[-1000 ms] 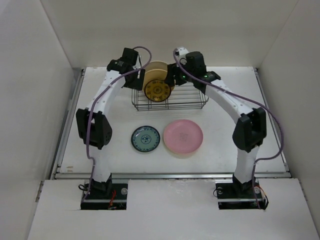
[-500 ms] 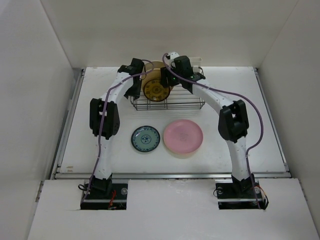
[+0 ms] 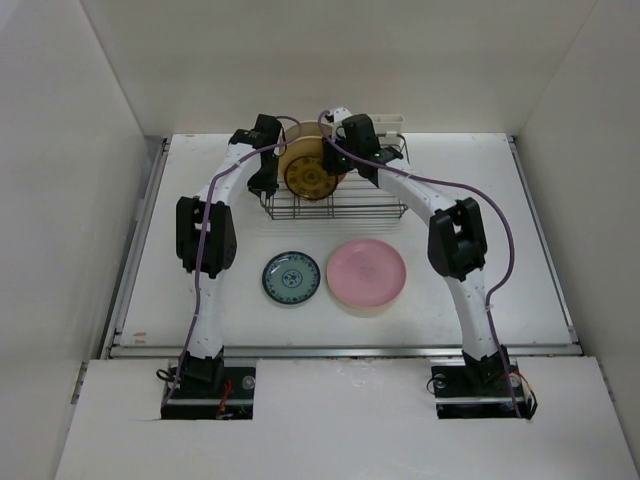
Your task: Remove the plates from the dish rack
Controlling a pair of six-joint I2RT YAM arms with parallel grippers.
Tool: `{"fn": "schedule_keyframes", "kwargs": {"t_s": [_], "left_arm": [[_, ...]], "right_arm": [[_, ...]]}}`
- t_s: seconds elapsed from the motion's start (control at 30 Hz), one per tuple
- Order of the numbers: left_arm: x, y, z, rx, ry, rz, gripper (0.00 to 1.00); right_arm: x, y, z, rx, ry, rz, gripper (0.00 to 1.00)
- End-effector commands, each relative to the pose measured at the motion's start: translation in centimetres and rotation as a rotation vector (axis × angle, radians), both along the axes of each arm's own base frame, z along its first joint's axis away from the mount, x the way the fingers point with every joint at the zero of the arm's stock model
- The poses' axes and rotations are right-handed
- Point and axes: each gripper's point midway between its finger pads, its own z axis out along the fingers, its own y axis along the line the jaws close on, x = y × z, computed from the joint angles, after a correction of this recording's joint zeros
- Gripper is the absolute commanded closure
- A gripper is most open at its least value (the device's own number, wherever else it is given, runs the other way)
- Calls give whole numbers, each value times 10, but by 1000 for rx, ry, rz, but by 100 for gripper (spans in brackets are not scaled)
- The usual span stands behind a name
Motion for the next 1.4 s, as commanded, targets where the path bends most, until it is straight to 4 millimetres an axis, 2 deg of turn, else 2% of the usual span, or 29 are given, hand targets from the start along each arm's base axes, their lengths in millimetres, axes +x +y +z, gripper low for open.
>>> {"fn": "schedule_keyframes", "kwargs": {"t_s": [0.0, 0.03, 0.07, 0.1, 0.17, 0.27, 0.3, 0.37, 0.4, 0.47, 0.5, 0.53, 0.57, 0.73, 0.83, 0.97, 1.03, 1.07, 1.1, 1.17, 1.2, 1.23, 1.3, 1.37], "left_arm": [[-11, -1, 5, -4, 32, -56, 100], [-11, -1, 1, -2, 41, -56, 100], [-14, -1, 0, -3, 52, -48, 100], [-14, -3, 0, -12, 55, -51, 100], [-15, -5, 2, -25, 57, -46, 100], [-16, -8, 5, -51, 59, -15, 100], [-16, -8, 5, -51, 59, -15, 100], [-16, -9, 5, -58, 58, 5, 100], [-16, -9, 5, -59, 58, 5, 100], [-16, -10, 7, -62, 56, 13, 100], [-16, -10, 7, -62, 56, 14, 100], [-18, -9, 7, -60, 65, 14, 100], [-18, -9, 7, -64, 65, 24, 100], [-16, -9, 10, -61, 53, 35, 100], [-15, -7, 10, -52, 50, 39, 100], [-15, -7, 10, -56, 50, 49, 100], [-15, -6, 10, -48, 47, 52, 100], [-15, -6, 10, -47, 47, 52, 100], [-15, -6, 10, -47, 47, 52, 100], [-14, -4, 10, -41, 43, 64, 100], [-14, -3, 10, -32, 40, 68, 100], [-14, -3, 10, -35, 40, 76, 100], [-13, -3, 12, -38, 31, 76, 100], [-15, -10, 12, -51, 34, 72, 100]], "right_arm": [[12, 7, 21, 30, -72, 25, 70], [12, 7, 21, 30, -72, 25, 77], [9, 5, 36, 40, -91, 24, 83], [7, 4, 42, 39, -105, 29, 92], [1, 0, 62, 50, -144, 32, 100], [-7, -2, 84, 31, -200, 50, 100], [-10, -5, 103, 35, -237, 56, 100], [-15, -4, 110, -10, -280, 50, 100], [-17, -9, 123, -16, -310, 41, 100], [-21, -11, 126, -48, -330, 39, 100], [-25, -11, 121, -70, -327, 38, 100], [-27, -15, 131, -74, -354, 31, 100], [-31, -14, 130, -105, -369, 41, 100], [-38, -21, 111, -206, -366, 9, 100], [-40, -25, 114, -216, -377, 2, 100], [-41, -29, 106, -242, -364, 0, 100], [-41, -27, 110, -222, -362, -10, 100], [-46, -26, 118, -195, -360, 1, 100], [-51, -26, 135, -158, -375, 0, 100], [-64, -23, 143, -101, -348, 15, 100], [-73, -19, 141, -80, -323, 53, 100], [-83, -21, 153, -53, -325, 65, 100], [-99, -18, 155, -3, -285, 91, 100], [-126, -11, 150, 45, -216, 188, 100]]}}
